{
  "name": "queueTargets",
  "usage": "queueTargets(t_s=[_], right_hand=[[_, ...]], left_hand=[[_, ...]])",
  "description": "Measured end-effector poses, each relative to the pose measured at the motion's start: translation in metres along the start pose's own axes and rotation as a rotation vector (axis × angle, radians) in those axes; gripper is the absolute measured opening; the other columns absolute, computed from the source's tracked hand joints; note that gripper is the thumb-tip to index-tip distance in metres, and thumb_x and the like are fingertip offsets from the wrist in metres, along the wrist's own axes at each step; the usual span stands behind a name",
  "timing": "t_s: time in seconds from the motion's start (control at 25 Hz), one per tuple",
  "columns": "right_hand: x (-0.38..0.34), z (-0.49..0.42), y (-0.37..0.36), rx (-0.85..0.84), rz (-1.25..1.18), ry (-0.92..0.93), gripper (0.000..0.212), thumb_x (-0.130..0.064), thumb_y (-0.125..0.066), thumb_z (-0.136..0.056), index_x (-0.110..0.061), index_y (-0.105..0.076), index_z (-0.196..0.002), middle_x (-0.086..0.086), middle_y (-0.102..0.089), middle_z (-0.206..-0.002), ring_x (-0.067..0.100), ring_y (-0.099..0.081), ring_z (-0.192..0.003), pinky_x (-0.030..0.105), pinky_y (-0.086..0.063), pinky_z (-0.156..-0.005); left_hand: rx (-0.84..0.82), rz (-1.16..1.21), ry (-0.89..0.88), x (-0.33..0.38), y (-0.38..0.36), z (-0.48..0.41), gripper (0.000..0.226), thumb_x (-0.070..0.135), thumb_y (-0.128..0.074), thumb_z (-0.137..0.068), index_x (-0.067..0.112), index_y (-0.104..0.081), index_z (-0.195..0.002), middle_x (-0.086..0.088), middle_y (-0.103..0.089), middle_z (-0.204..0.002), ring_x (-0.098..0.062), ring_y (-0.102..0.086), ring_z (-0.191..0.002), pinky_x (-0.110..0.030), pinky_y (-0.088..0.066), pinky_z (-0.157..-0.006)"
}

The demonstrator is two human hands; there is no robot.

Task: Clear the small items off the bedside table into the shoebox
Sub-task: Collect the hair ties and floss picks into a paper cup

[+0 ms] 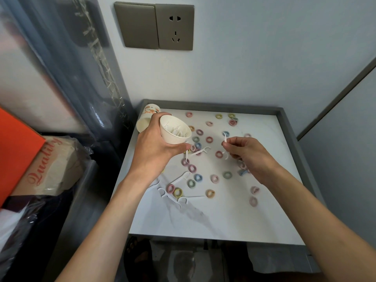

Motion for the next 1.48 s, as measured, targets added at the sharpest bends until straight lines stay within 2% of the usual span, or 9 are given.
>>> queueTargets(t_s=[0.16,0.24,0.4,0.52,0.92,1.08,1.16,1.32,1.48], right_hand=[[0.005,-0.006,0.000,0.135,0.254,0.110,0.009,-0.026,-0.067,-0.091,-0.020,-0.071,-0.085,-0.013,-0.066,-0.073,-0.001,-0.055,-0.059,0.008,-0.039,-0.051],[0.001,-0.007,-0.004,0.158,0.452,0.284,0.005,-0.023,-0.069,-0.089,-0.020,-0.070,-0.086,-0.015,-0.066,-0.076,0.000,-0.059,-0.068,0.006,-0.042,-0.057],[-0.013,-0.020,-0.029,-0.097,0.926,0.696,0.007,-0.020,-0.071,-0.085,-0.019,-0.072,-0.092,-0.002,-0.070,-0.089,0.017,-0.062,-0.084,0.035,-0.050,-0.077],[-0.019,-0.037,-0.049,-0.202,1.092,0.747,0.010,-0.023,-0.070,-0.086,-0.020,-0.071,-0.096,0.001,-0.068,-0.097,0.021,-0.061,-0.093,0.037,-0.049,-0.078],[-0.009,-0.043,-0.054,-0.157,1.145,0.755,0.006,-0.022,-0.063,-0.091,-0.017,-0.064,-0.094,0.000,-0.057,-0.103,0.021,-0.056,-0.092,0.033,-0.046,-0.069],[-0.019,-0.046,-0.045,-0.129,1.138,0.760,0.005,-0.020,-0.057,-0.095,-0.016,-0.057,-0.093,0.000,-0.064,-0.096,0.024,-0.059,-0.086,0.033,-0.040,-0.064],[-0.029,-0.049,-0.046,-0.185,1.144,0.781,0.002,-0.014,-0.061,-0.092,-0.014,-0.059,-0.093,0.000,-0.065,-0.090,0.024,-0.059,-0.082,0.032,-0.039,-0.064],[-0.044,-0.051,-0.067,-0.374,1.233,0.909,0.022,-0.006,-0.063,-0.088,-0.015,-0.069,-0.108,0.001,-0.067,-0.098,0.019,-0.062,-0.090,0.033,-0.048,-0.075],[-0.048,-0.048,-0.080,-0.514,1.340,0.999,0.018,-0.007,-0.060,-0.090,-0.015,-0.071,-0.102,0.003,-0.066,-0.096,0.023,-0.059,-0.094,0.038,-0.048,-0.074]], left_hand=[[0.001,0.001,0.002,-0.001,0.001,-0.001,0.076,0.026,-0.094,-0.054,0.033,-0.053,-0.118,0.013,-0.064,-0.101,-0.011,-0.062,-0.096,-0.013,-0.049,-0.076],[0.004,0.011,0.006,-0.002,0.004,-0.002,0.074,0.028,-0.094,-0.054,0.034,-0.053,-0.116,0.011,-0.065,-0.102,-0.010,-0.062,-0.096,-0.010,-0.047,-0.075],[0.037,0.030,0.010,-0.006,0.011,-0.003,0.070,0.028,-0.095,-0.056,0.034,-0.054,-0.112,0.013,-0.066,-0.100,-0.005,-0.062,-0.094,-0.004,-0.043,-0.067],[0.040,0.035,0.013,-0.008,0.015,-0.005,0.072,0.027,-0.096,-0.056,0.033,-0.055,-0.115,0.014,-0.066,-0.099,0.000,-0.062,-0.092,-0.006,-0.046,-0.071],[0.066,0.062,0.010,-0.014,0.025,-0.007,0.075,0.023,-0.095,-0.056,0.029,-0.055,-0.119,0.016,-0.065,-0.100,0.010,-0.059,-0.088,-0.003,-0.043,-0.072],[0.081,0.082,0.019,-0.013,0.029,-0.007,0.071,0.021,-0.094,-0.056,0.031,-0.055,-0.114,0.017,-0.065,-0.096,0.014,-0.058,-0.083,-0.003,-0.043,-0.068],[0.083,0.087,0.026,-0.013,0.030,-0.007,0.070,0.021,-0.094,-0.056,0.032,-0.055,-0.113,0.017,-0.065,-0.096,0.014,-0.058,-0.082,-0.004,-0.044,-0.068],[0.088,0.093,0.034,-0.012,0.033,-0.006,0.070,0.021,-0.094,-0.056,0.031,-0.056,-0.113,0.017,-0.064,-0.096,0.013,-0.058,-0.083,-0.006,-0.046,-0.069],[0.096,0.090,0.034,-0.011,0.035,-0.006,0.069,0.019,-0.094,-0.057,0.029,-0.055,-0.114,0.019,-0.064,-0.096,0.015,-0.056,-0.082,-0.009,-0.048,-0.073]])
Point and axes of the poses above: each hand's wrist, its own z-axis away from the middle knuckle, its own y-axis out of the back of the hand, x = y × z, the point moved 1 cm from there along -z, towards the middle knuckle
